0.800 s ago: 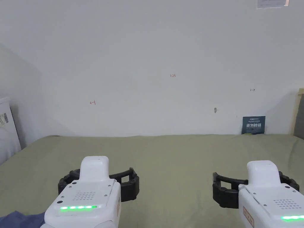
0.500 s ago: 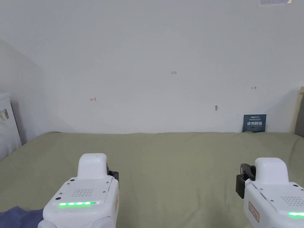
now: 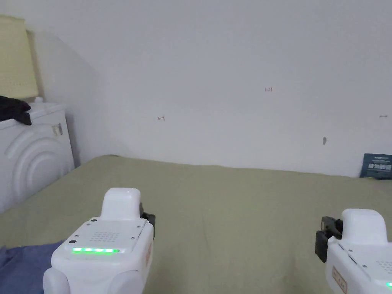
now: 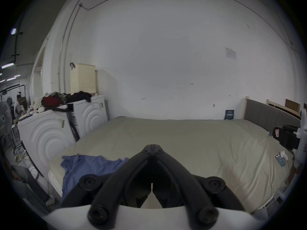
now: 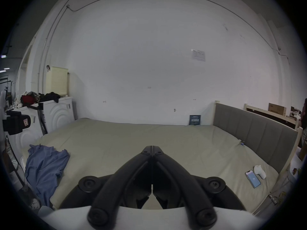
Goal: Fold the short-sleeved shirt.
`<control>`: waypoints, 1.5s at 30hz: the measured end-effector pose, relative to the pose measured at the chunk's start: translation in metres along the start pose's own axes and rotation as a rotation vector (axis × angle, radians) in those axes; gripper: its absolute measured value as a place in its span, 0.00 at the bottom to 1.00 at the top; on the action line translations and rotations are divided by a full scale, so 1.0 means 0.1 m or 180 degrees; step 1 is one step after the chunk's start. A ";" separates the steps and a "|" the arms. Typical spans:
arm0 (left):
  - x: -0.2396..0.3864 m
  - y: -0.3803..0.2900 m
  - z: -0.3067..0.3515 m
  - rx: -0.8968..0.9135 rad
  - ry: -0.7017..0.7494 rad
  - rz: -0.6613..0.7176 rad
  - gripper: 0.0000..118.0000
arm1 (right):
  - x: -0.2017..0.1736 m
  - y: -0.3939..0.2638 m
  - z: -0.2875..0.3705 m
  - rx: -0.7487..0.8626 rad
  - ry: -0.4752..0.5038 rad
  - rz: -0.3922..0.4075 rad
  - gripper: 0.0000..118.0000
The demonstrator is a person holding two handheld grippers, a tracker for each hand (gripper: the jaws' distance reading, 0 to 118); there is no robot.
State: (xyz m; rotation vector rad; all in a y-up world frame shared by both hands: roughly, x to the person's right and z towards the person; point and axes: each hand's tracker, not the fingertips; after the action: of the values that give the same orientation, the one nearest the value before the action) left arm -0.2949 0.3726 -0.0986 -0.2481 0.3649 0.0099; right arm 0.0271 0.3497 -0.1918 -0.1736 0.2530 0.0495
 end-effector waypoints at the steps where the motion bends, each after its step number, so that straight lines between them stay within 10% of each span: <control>1: -0.13 -0.01 0.03 -0.0028 0.0137 0.0001 0.00 | -0.13 0.00 -0.04 0.0010 0.0108 0.0011 0.01; 16: -1.88 -0.32 0.76 -0.0267 0.1520 0.0236 0.00 | -2.02 -0.14 -0.32 -0.0057 0.1540 0.0112 0.01; 40: -2.15 -1.08 -1.19 -0.1549 0.0726 0.0425 0.01 | -1.95 -0.68 -0.81 -0.0612 0.1455 0.0234 0.01; 42: -2.17 -1.22 -1.45 -0.1695 0.0716 0.0477 0.15 | -1.94 -0.77 -0.89 -0.0684 0.1434 0.0240 0.01; 45: -2.20 -1.41 -1.79 -0.2012 0.0466 0.0596 0.95 | -1.94 -0.89 -1.02 -0.0828 0.1427 0.0214 0.01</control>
State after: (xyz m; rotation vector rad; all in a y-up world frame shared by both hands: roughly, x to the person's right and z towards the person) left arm -0.5561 0.1999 -0.1489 -0.8419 0.5242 0.2961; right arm -0.1789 0.2392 -0.2255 -0.4361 0.7008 0.1105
